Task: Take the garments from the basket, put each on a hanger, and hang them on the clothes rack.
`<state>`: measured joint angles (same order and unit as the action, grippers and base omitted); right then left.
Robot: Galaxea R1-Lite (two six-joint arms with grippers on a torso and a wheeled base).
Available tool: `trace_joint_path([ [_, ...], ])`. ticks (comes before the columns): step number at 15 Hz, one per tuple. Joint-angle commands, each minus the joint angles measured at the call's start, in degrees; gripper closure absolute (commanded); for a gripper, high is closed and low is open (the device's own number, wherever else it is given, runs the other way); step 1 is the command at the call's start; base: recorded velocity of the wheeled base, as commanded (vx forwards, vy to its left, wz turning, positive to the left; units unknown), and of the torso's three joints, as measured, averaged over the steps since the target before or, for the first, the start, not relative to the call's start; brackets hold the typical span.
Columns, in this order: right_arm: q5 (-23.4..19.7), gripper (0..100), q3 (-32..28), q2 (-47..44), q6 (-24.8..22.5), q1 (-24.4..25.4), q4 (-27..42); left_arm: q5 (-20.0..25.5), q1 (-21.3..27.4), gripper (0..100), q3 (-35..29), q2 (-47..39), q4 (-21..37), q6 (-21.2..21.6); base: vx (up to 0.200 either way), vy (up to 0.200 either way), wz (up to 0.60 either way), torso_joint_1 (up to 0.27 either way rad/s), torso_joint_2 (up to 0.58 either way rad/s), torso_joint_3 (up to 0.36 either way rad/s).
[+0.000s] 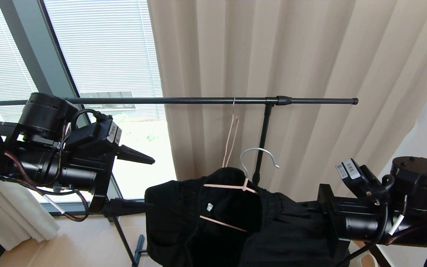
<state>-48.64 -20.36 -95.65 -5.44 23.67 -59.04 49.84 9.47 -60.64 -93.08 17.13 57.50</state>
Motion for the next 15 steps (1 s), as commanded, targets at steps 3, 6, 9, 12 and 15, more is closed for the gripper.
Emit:
trace_joint_path([
  [3,-0.23,100,0.58,0.37,-0.36,0.06,-0.02,0.0,1.25,0,-0.62,-1.14,0.01,0.07,0.0,0.0,0.0,0.0,0.0,0.0],
  [6,-0.58,100,0.14,-0.15,-0.8,0.23,-0.99,0.0,3.1,0,-1.85,-2.9,-0.08,0.07,0.0,0.0,0.0,0.0,0.0,0.0],
  [9,-1.9,100,-0.03,-0.07,-0.8,0.23,-1.34,0.0,5.12,0,-2.47,-5.27,-0.08,0.15,0.0,0.0,0.0,0.0,0.0,0.0],
  [12,-2.95,100,0.14,0.55,-0.8,0.85,-1.69,0.0,6.96,0,-3.7,-7.38,-0.34,0.33,0.0,0.0,0.0,0.0,0.0,0.0],
  [15,-3.92,100,0.58,1.43,-0.8,1.64,-2.31,0.09,8.72,0,-4.58,-8.17,-0.34,0.15,0.0,0.0,0.0,0.0,0.0,0.0],
])
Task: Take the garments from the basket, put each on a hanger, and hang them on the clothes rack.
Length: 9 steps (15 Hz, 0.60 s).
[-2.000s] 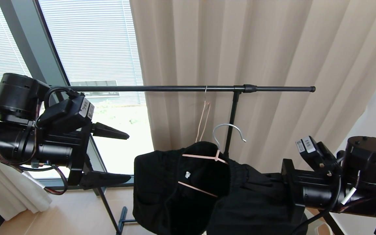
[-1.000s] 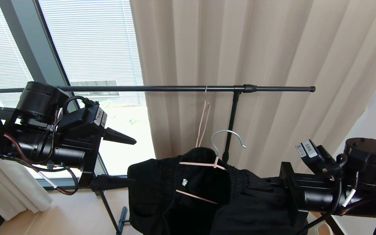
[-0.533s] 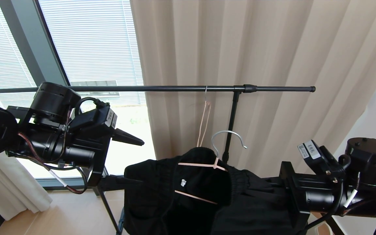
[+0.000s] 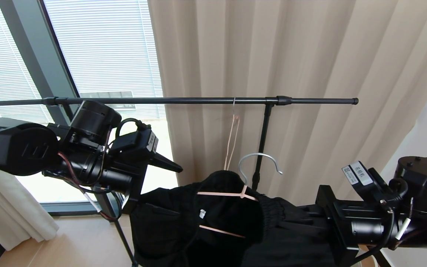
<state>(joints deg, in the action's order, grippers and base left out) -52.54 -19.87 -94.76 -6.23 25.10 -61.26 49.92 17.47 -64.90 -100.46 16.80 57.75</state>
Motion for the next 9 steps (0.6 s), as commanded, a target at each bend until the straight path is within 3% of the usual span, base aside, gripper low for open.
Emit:
trace_joint_path([
  [1,-0.02,100,-0.17,0.45,-0.01,0.39,-0.18,0.0,1.08,0,-0.4,-0.88,-0.01,-0.09,0.0,0.0,0.0,0.0,0.0,0.0],
  [9,-0.11,100,-0.43,0.98,-0.01,2.5,-0.27,-0.17,4.68,0,-0.75,-2.37,0.08,-0.27,0.0,0.0,0.0,0.0,0.0,0.0],
])
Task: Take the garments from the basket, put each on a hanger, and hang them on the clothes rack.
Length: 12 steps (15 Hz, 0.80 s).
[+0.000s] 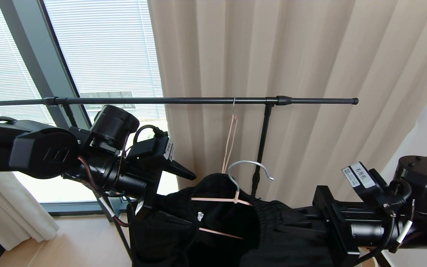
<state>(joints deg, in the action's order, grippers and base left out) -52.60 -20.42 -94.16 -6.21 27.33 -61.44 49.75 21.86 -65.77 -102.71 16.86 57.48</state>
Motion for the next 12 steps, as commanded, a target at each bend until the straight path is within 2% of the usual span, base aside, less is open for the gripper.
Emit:
trace_joint_path([
  [1,-0.04,100,0.2,0.64,-0.04,0.35,-0.08,0.0,0.38,0,0.11,-0.04,0.1,-0.09,0.0,0.0,0.0,0.0,0.0,0.0],
  [3,-0.04,100,0.2,0.64,-0.04,0.35,-0.08,-0.09,0.55,0,0.11,-0.04,0.1,-0.26,0.0,0.0,0.0,0.0,0.0,0.0],
  [4,-0.04,100,0.2,0.64,-0.04,0.44,-0.08,-0.27,0.55,100,0.2,-0.13,0.1,-0.88,0.0,0.0,0.0,0.0,0.0,0.0],
  [12,1.01,100,0.29,-0.41,0.23,0.18,-0.08,-0.44,0.29,100,1.08,0.93,0.19,-0.88,0.0,0.0,0.0,0.0,0.0,0.0],
])
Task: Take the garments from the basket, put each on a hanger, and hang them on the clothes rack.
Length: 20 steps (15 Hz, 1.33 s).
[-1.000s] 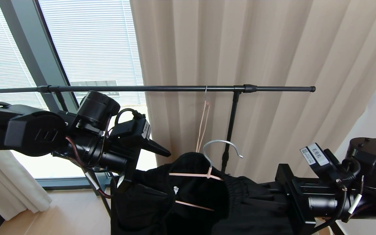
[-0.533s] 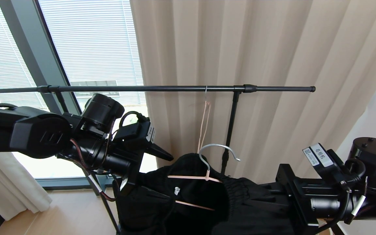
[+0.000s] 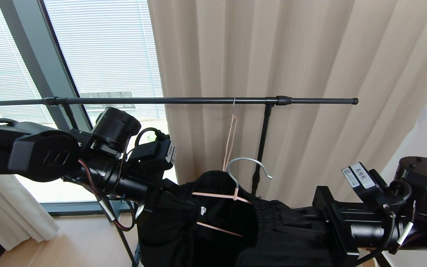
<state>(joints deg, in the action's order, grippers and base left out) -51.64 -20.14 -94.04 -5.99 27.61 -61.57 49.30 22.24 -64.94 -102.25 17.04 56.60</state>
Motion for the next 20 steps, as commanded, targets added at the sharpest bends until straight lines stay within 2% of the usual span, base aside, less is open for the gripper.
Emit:
trace_joint_path([
  [1,-0.04,100,0.19,-0.53,-0.08,-0.1,0.05,0.01,-0.18,100,0.16,0.48,0.01,0.0,0.0,0.0,0.0,0.0,0.0,0.0],
  [2,0.05,0,0.1,-0.62,-0.17,-0.1,0.05,0.01,-0.18,100,-0.01,0.39,-0.08,-0.09,0.0,0.0,0.0,0.0,0.0,0.0],
  [7,-0.13,0,0.1,-0.27,-0.78,-5.38,0.05,0.1,-2.37,100,-0.19,0.92,-0.17,-0.09,0.0,0.0,0.0,0.0,0.0,0.0],
  [9,-0.3,0,0.36,-0.09,-2.45,-7.4,0.05,0.1,-3.51,100,-0.19,1.18,-0.17,-0.18,0.0,0.0,0.0,0.0,0.0,0.0],
  [14,-0.22,0,2.74,-0.27,-5.7,-8.1,0.05,0.1,-5.54,100,-0.19,1.53,-0.26,-0.09,0.0,0.0,0.0,0.0,0.0,0.0],
  [18,-0.3,0,3.26,-0.18,-6.06,-8.8,0.05,0.1,-6.5,100,0.08,2.76,-0.08,-0.18,0.0,0.0,0.0,0.0,0.0,0.0],
  [20,-0.39,0,4.32,-2.03,-8.87,-9.33,0.05,0.27,-7.21,100,0.16,3.47,-0.08,0.0,0.0,0.0,0.0,0.0,0.0,0.0],
])
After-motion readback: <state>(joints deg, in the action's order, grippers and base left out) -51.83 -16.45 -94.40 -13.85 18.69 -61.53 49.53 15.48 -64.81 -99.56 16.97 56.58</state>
